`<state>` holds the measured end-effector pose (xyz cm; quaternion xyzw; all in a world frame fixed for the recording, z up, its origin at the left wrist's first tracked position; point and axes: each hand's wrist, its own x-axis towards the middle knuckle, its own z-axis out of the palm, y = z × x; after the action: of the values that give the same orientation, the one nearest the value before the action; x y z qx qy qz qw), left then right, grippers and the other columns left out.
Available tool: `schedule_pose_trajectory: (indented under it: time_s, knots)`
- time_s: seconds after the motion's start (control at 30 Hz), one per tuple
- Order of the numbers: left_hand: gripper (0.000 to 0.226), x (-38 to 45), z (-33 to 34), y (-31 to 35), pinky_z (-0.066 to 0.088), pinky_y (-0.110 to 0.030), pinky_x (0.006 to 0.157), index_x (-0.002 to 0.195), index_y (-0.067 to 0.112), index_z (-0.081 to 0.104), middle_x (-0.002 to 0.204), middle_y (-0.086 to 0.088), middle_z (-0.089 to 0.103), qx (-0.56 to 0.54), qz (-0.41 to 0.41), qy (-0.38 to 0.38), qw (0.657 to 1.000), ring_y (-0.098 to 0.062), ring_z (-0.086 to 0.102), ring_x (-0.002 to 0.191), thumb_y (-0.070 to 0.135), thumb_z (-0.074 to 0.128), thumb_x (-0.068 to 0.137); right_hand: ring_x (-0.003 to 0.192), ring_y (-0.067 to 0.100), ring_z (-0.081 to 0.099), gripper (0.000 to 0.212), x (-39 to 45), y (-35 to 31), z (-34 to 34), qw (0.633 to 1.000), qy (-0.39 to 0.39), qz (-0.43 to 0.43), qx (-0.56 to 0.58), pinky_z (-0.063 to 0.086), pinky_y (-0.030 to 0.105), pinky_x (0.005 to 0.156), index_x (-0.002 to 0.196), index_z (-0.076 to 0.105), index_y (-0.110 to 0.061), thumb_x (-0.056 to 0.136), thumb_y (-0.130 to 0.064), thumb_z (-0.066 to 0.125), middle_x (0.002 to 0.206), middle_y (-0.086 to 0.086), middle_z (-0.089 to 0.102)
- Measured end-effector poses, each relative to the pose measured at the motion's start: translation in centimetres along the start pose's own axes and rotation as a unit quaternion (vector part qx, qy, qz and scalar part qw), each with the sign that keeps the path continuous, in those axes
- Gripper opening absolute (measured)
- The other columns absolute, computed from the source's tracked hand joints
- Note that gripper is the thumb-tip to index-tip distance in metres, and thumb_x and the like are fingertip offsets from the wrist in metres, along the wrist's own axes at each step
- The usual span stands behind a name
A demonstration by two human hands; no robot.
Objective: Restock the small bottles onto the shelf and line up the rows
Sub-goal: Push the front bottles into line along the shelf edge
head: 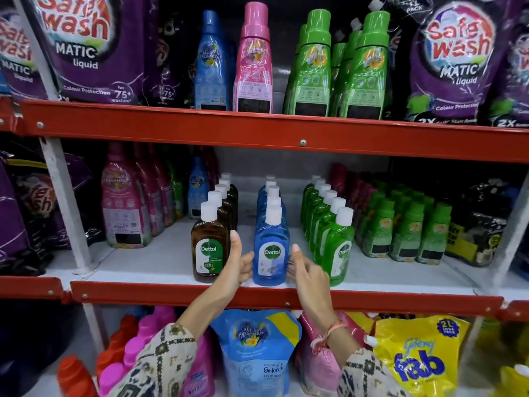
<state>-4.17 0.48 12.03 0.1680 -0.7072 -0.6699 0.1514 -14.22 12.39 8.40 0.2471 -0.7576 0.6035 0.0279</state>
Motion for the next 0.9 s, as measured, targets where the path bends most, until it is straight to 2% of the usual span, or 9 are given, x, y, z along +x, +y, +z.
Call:
schedule_pose_trajectory:
  time_s: [0.07, 0.27, 0.4, 0.5, 0.57, 0.67, 0.73, 0.83, 0.9]
  knots:
    - [0.097, 0.0, 0.0, 0.0, 0.022, -0.034, 0.118, 0.147, 0.016, 0.037, 0.154, -0.009, 0.039, -0.008, 0.003, 0.0, 1.0, -0.024, 0.038, 0.141, 0.071, -0.008, 0.081, 0.088, 0.029, 0.072, 0.087, 0.1, 0.2, 0.0, 1.0, 0.0, -0.003, -0.003, 0.055, 0.053, 0.088, 0.088, 0.068, -0.009, 0.078, -0.086, 0.028, 0.088, 0.014, 0.076]
    - [0.126, 0.0, -0.5, -0.4, 0.012, -0.041, 0.124, 0.15, 0.014, 0.03, 0.155, -0.004, 0.034, -0.009, -0.018, -0.015, 1.0, -0.023, 0.034, 0.143, 0.092, 0.007, 0.054, 0.087, 0.024, 0.073, 0.084, 0.0, 0.1, -0.2, 1.0, -0.015, -0.021, -0.018, 0.056, 0.049, 0.087, 0.097, 0.073, -0.017, 0.08, -0.085, 0.026, 0.087, 0.012, 0.077]
    - [0.091, -1.0, 0.8, -1.0, 0.027, -0.043, 0.12, 0.14, 0.019, 0.048, 0.148, 0.0, 0.047, -0.003, 0.106, 0.16, 0.981, -0.014, 0.047, 0.132, 0.076, 0.013, 0.077, 0.089, 0.025, 0.072, 0.074, -0.6, 0.0, -1.7, 0.995, 0.005, -0.089, -0.033, 0.056, 0.049, 0.083, 0.093, 0.07, -0.016, 0.088, -0.076, 0.027, 0.09, 0.017, 0.075]
    - [0.058, -1.9, 2.4, -1.3, 0.047, -0.033, 0.101, 0.107, 0.023, 0.066, 0.114, 0.001, 0.07, -0.055, 0.233, 0.279, 0.93, -0.009, 0.065, 0.107, 0.059, 0.022, 0.096, 0.083, 0.007, 0.074, 0.051, -0.7, -0.3, -4.0, 0.993, 0.056, -0.106, 0.005, 0.059, 0.035, 0.078, 0.087, 0.071, -0.026, 0.095, -0.06, 0.035, 0.084, -0.003, 0.078]
    - [0.056, -2.1, 4.0, -1.0, 0.05, -0.03, 0.092, 0.098, 0.021, 0.068, 0.102, 0.0, 0.074, -0.053, 0.237, 0.248, 0.938, -0.012, 0.068, 0.099, 0.055, 0.024, 0.095, 0.076, 0.003, 0.073, 0.047, -0.6, -0.4, -5.8, 0.986, 0.121, -0.107, 0.03, 0.058, 0.027, 0.069, 0.087, 0.072, -0.022, 0.099, -0.05, 0.036, 0.079, -0.008, 0.077]
    - [0.061, -1.1, 6.7, -0.7, 0.046, -0.034, 0.101, 0.1, 0.024, 0.066, 0.116, -0.005, 0.072, -0.048, 0.145, 0.144, 0.978, -0.012, 0.067, 0.104, 0.064, 0.023, 0.083, 0.076, 0.018, 0.073, 0.045, 0.6, 0.2, -8.2, 0.976, 0.2, -0.071, 0.042, 0.052, 0.026, 0.061, 0.09, 0.067, -0.014, 0.101, -0.043, 0.034, 0.073, -0.009, 0.07]
    - [0.073, -0.3, 8.6, -0.1, 0.037, -0.039, 0.113, 0.121, 0.019, 0.058, 0.137, -0.011, 0.058, -0.045, 0.069, 0.094, 0.992, -0.02, 0.059, 0.12, 0.066, 0.016, 0.084, 0.088, 0.03, 0.068, 0.046, 1.8, 0.7, -9.4, 0.985, 0.172, -0.013, 0.016, 0.045, 0.032, 0.071, 0.1, 0.063, -0.011, 0.101, -0.044, 0.032, 0.079, -0.004, 0.067]
    - [0.077, 0.6, 11.5, 1.1, 0.029, -0.034, 0.114, 0.153, 0.012, 0.022, 0.155, -0.015, 0.035, -0.046, 0.01, 0.024, 0.999, -0.028, 0.041, 0.139, 0.06, 0.007, 0.094, 0.111, 0.034, 0.057, 0.06, 3.5, 1.3, -10.6, 0.994, 0.062, 0.086, 0.02, 0.037, 0.036, 0.088, 0.122, 0.061, -0.004, 0.101, -0.05, 0.029, 0.111, 0.016, 0.063]
    - [0.103, 1.1, 12.8, 1.6, 0.038, -0.033, 0.106, 0.151, 0.014, 0.023, 0.143, -0.014, 0.049, -0.032, -0.012, -0.018, 0.999, -0.023, 0.05, 0.129, 0.084, 0.006, 0.078, 0.109, 0.032, 0.056, 0.065, 3.9, 1.3, -10.9, 0.993, 0.019, 0.11, 0.021, 0.038, 0.037, 0.091, 0.12, 0.063, -0.003, 0.099, -0.054, 0.028, 0.124, 0.02, 0.063]
